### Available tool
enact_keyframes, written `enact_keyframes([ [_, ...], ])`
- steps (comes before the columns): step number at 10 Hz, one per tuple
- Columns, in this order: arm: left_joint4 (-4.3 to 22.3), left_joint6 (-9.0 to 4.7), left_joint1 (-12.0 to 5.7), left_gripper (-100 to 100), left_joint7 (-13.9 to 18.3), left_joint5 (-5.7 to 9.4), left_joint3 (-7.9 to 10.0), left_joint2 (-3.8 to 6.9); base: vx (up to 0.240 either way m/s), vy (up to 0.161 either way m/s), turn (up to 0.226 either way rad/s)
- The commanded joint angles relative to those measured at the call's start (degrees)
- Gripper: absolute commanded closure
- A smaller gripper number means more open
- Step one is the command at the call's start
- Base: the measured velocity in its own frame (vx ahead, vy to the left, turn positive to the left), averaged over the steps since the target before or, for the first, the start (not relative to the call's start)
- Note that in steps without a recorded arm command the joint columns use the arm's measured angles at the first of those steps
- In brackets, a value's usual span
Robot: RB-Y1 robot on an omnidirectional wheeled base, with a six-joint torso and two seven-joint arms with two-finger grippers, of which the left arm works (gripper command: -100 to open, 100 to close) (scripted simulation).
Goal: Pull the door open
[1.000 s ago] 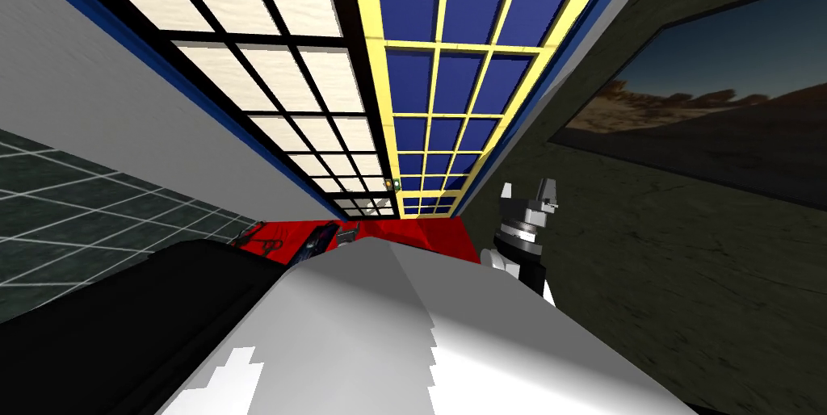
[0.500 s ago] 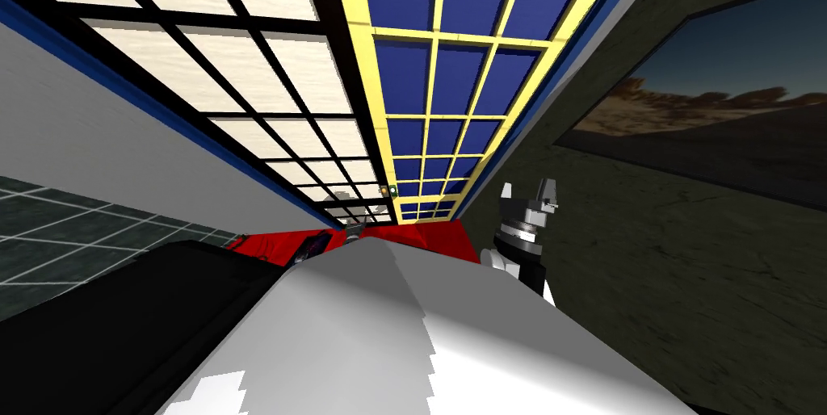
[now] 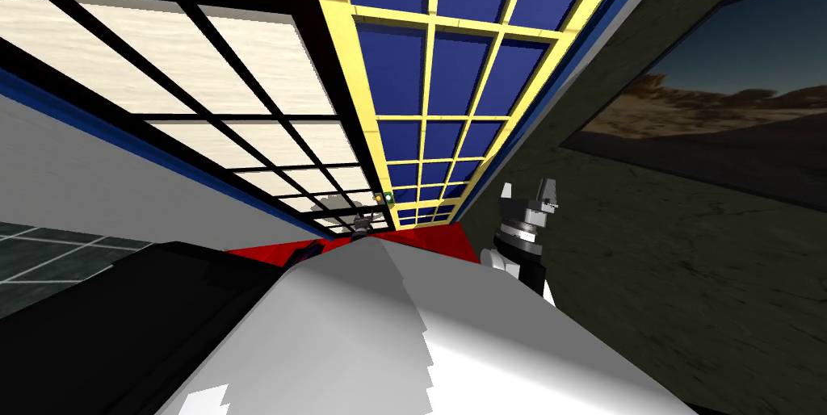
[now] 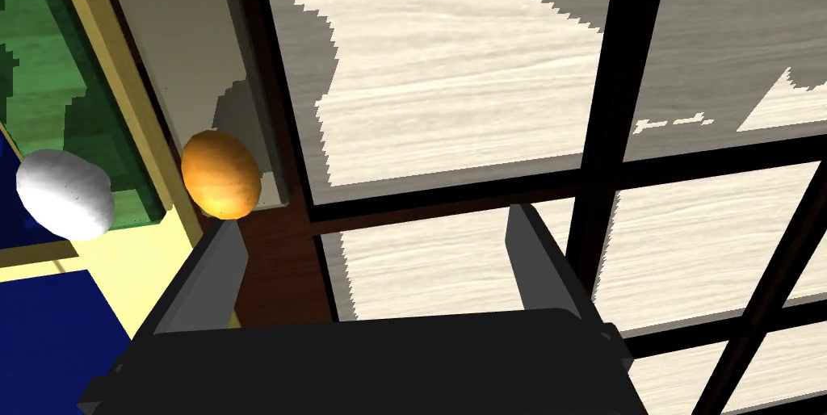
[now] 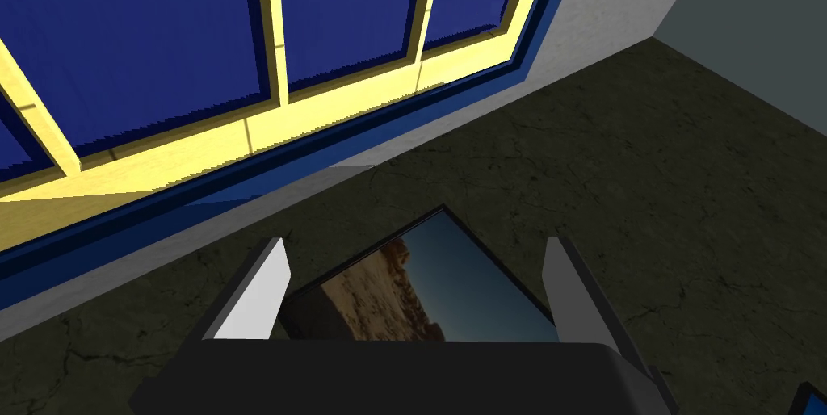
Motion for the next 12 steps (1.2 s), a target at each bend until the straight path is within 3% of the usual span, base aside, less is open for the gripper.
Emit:
enact_keyframes([
  [1, -2.8, 1.11, 0.65, -100, 0.5, -0.34, -0.73, -0.86, 0.139, 0.026, -0.039],
  [2, -2.8, 1.11, 0.65, -100, 0.5, -0.34, -0.73, -0.86, 0.038, 0.003, 0.010],
  [3, -3.3, 0.92, -1.05, -100, 0.4, -0.59, -1.60, -1.49, 0.131, 0.022, -0.121],
  [4, -3.3, 0.92, -1.05, -100, 0.4, -0.59, -1.60, -1.49, 0.155, 0.025, -0.086],
  [5, -3.6, 0.79, -2.33, -100, 0.4, -0.77, -2.25, -1.96, 0.175, 0.014, -0.093],
  [6, -4.6, 1.64, -1.28, -100, 0.8, -0.78, -2.12, -1.71, 0.086, 0.009, -0.024],
  [7, -4.6, 1.64, -1.28, 100, 0.8, -0.78, -2.12, -1.71, -0.014, -0.005, 0.004],
  [12, -4.6, 1.64, -1.28, 100, 0.8, -0.78, -2.12, -1.71, -0.013, -0.008, -0.007],
])
